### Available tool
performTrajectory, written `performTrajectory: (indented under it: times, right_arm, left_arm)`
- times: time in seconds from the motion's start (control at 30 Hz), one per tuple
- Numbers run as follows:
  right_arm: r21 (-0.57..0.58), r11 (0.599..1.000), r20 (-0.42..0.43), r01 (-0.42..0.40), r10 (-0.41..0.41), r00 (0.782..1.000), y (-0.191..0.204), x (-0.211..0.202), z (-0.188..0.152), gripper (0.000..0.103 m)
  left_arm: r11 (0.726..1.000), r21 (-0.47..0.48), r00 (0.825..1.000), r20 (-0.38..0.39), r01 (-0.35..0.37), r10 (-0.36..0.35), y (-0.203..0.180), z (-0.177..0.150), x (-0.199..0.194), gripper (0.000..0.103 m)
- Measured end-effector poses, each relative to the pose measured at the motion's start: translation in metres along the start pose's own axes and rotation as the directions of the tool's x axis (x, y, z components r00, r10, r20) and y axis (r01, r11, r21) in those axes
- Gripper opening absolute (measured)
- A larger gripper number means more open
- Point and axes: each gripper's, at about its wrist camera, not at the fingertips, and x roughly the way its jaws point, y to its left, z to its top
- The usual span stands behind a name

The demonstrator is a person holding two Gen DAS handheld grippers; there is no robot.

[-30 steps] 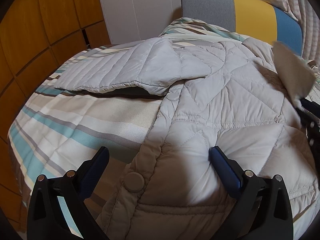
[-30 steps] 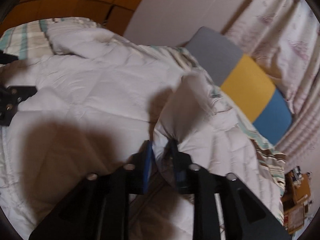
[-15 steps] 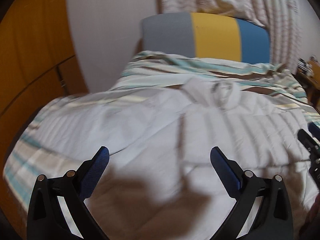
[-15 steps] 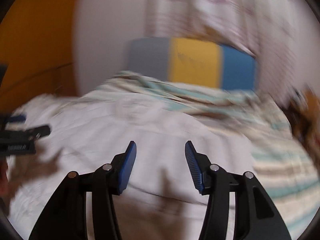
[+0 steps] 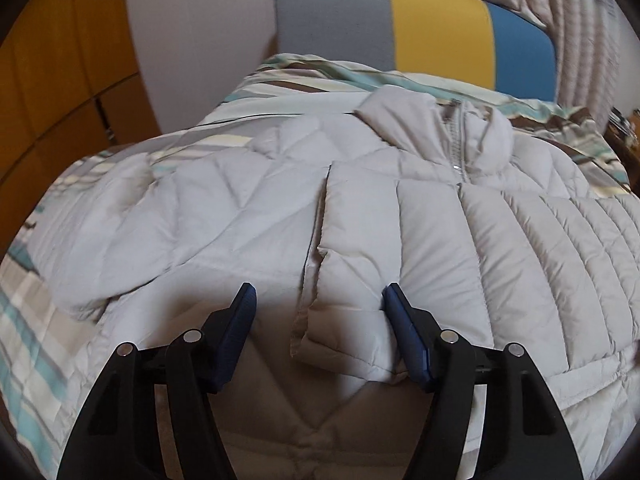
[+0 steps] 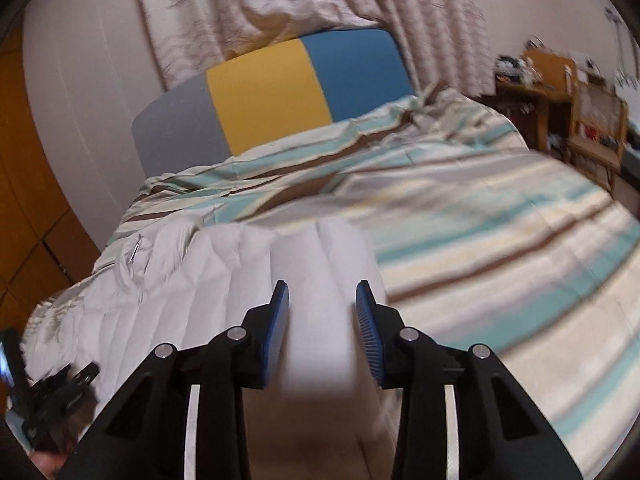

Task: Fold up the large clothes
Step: 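Carry the sleeve across the jacket body and release it with the right gripper, then move the left gripper to the other sleeve cuff and grasp it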

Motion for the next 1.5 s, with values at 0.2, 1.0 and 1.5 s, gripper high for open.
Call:
performTrajectory:
  times: [0.2, 1.0, 1.5]
  right_arm:
    - [-0.077, 0.988, -0.141, 0.131, -0.141, 0.98, 0.009, 0.09, 0.012, 0.023]
    - [0.002, 0.968, -0.204, 0.25, -0.245, 0.948, -0.034, 0.051, -0.042, 0.081]
    - [-0.036, 0.937, -0.177, 0.346, -0.347, 0.921, -0.031, 0.049, -0.046, 0.101]
  left_arm:
    - [1.0, 0.016, 1.0, -0.024, -0.002, 0.002, -0.006, -0.001, 0.007, 0.071]
    - [1.0, 0.031, 0.999, -0.051, -0.005, 0.007, -0.005, -0.003, 0.011, 0.091]
    - [0.973, -0.105, 0.977, 0.08, 0.204, -0.196, 0.101, 0.014, -0.055, 0.1]
